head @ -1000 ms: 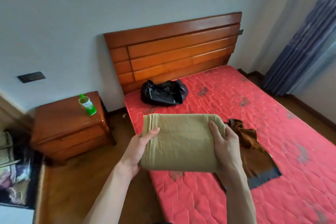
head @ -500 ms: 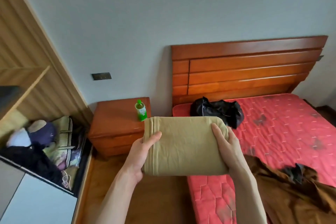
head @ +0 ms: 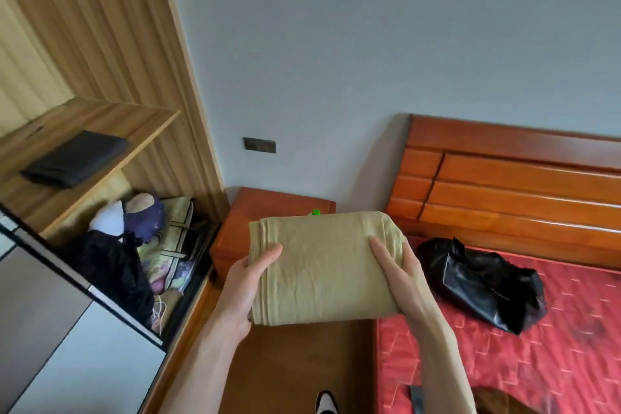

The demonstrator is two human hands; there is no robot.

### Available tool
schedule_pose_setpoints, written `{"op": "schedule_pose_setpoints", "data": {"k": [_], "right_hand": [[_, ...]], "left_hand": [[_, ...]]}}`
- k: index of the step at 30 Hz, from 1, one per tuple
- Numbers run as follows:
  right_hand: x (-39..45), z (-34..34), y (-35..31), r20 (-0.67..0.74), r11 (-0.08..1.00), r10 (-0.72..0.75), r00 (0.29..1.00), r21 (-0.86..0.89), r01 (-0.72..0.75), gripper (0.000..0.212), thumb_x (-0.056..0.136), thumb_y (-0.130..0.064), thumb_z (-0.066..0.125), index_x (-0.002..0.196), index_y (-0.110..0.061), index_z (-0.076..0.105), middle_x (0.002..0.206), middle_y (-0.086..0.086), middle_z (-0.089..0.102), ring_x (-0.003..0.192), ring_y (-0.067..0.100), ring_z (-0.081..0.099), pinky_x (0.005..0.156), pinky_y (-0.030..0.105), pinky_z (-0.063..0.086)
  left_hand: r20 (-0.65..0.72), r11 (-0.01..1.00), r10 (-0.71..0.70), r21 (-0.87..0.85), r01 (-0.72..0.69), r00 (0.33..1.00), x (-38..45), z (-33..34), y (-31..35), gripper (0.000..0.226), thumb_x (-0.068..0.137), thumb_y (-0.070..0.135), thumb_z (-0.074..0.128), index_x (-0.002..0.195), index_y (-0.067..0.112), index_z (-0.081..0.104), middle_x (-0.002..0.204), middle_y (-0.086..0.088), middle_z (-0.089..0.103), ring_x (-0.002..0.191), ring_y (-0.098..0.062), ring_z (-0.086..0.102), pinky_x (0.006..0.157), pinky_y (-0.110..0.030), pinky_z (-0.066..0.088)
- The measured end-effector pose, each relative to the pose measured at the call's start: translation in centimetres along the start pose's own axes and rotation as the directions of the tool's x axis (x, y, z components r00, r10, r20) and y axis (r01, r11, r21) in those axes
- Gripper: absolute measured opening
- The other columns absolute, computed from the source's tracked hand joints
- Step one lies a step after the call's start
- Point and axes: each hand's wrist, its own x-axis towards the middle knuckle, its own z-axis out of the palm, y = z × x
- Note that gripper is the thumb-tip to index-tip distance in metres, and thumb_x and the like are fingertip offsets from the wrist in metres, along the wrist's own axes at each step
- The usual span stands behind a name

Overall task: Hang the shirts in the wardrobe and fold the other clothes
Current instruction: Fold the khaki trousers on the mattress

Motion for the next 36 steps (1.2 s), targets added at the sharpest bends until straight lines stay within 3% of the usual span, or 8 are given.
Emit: {"op": "schedule_pose_setpoints", "data": {"k": [9, 12, 17, 23, 26, 29, 32, 36], "right_hand": [[14.2, 0.5, -4.9, 0.17, 1.0, 0.008, 0.985, -0.008, -0.006, 0.031, 0.092, -0.053, 0.07, 0.12, -0.041, 0.066, 0.11, -0.02, 0.076, 0.101, 0.001, 0.072, 0.1, 0.037, 0.054], [18.9, 2.9, -6.3, 0.261, 0.999, 0.015, 0.965, -0.046, -0.004, 0.037, 0.089, -0.057, 0.071, 0.119, -0.035, 0.069, 0.108, -0.016, 0.077, 0.1, 0.004, 0.073, 0.103, 0.04, 0.054], [23.9, 9.6, -8.0, 0.441, 0.998, 0.016, 0.897, -0.065, 0.014, 0.051, 0.084, -0.065, 0.072, 0.127, -0.038, 0.064, 0.117, -0.015, 0.073, 0.106, 0.005, 0.069, 0.1, 0.036, 0.053], [26.5, 19.6, -8.8, 0.598, 0.999, 0.023, 0.801, -0.048, 0.008, 0.015, 0.092, -0.047, 0.071, 0.102, -0.042, 0.062, 0.106, -0.019, 0.072, 0.086, -0.005, 0.069, 0.078, 0.018, 0.048], [27.5, 24.7, -8.8, 0.648, 0.999, 0.033, 0.761, -0.034, -0.014, 0.029, 0.09, -0.049, 0.073, 0.115, -0.038, 0.067, 0.108, -0.014, 0.077, 0.094, -0.001, 0.072, 0.087, 0.025, 0.054], [28.5, 29.9, -8.7, 0.689, 0.999, 0.031, 0.724, -0.037, -0.008, 0.046, 0.088, -0.055, 0.073, 0.128, -0.032, 0.066, 0.106, -0.018, 0.077, 0.097, 0.001, 0.073, 0.09, 0.028, 0.055], [29.9, 34.8, -8.8, 0.696, 0.998, 0.035, 0.718, -0.068, 0.018, 0.084, 0.078, -0.074, 0.071, 0.148, -0.031, 0.053, 0.132, -0.01, 0.067, 0.117, 0.012, 0.065, 0.109, 0.042, 0.049], [31.3, 40.5, -9.1, 0.704, 0.996, 0.014, 0.71, -0.072, 0.053, 0.102, 0.075, -0.08, 0.064, 0.161, -0.035, 0.03, 0.151, -0.008, 0.048, 0.135, 0.019, 0.049, 0.118, 0.047, 0.039]], "left_hand": [[-0.184, 0.988, 0.005, -0.154, -0.033, 0.983, 7.6, 3.7, 5.2, 0.046, 0.081, 0.043, 0.079, 0.119, 0.018, 0.073, 0.107, -0.009, 0.079, 0.097, -0.03, 0.077, 0.093, -0.053, 0.058], [-0.301, 0.969, 0.019, -0.231, -0.092, 0.953, 9.0, 3.1, 6.6, 0.047, 0.078, 0.041, 0.081, 0.118, 0.017, 0.072, 0.105, -0.008, 0.08, 0.094, -0.03, 0.078, 0.088, -0.049, 0.058], [-0.482, 0.956, -0.003, -0.26, -0.139, 0.876, 10.4, -1.0, 7.8, 0.068, 0.068, 0.05, 0.087, 0.124, 0.017, 0.07, 0.109, -0.009, 0.079, 0.102, -0.034, 0.076, 0.1, -0.056, 0.055], [-0.672, 0.942, -0.002, -0.249, -0.224, 0.741, 11.1, -7.2, 9.3, 0.051, 0.077, 0.045, 0.082, 0.119, 0.022, 0.066, 0.105, -0.009, 0.078, 0.101, -0.035, 0.073, 0.095, -0.057, 0.057], [-0.716, 0.93, 0.025, -0.24, -0.279, 0.697, 11.5, -10.5, 10.1, 0.057, 0.077, 0.038, 0.083, 0.128, 0.022, 0.062, 0.112, -0.009, 0.076, 0.102, -0.035, 0.072, 0.09, -0.057, 0.059], [-0.782, 0.914, 0.069, -0.199, -0.354, 0.619, 12.4, -14.0, 11.0, 0.04, 0.086, 0.025, 0.08, 0.121, 0.02, 0.064, 0.111, -0.01, 0.074, 0.1, -0.033, 0.071, 0.078, -0.045, 0.058], [-0.828, 0.897, 0.094, -0.171, -0.408, 0.553, 13.4, -17.5, 12.6, 0.048, 0.072, 0.032, 0.089, 0.113, 0.022, 0.068, 0.108, -0.008, 0.075, 0.098, -0.032, 0.072, 0.075, -0.043, 0.057], [-0.853, 0.878, 0.144, -0.124, -0.463, 0.502, 15.3, -22.5, 14.6, 0.049, 0.077, 0.027, 0.09, 0.119, 0.019, 0.067, 0.109, -0.009, 0.075, 0.097, -0.03, 0.073, 0.072, -0.038, 0.056]]}}
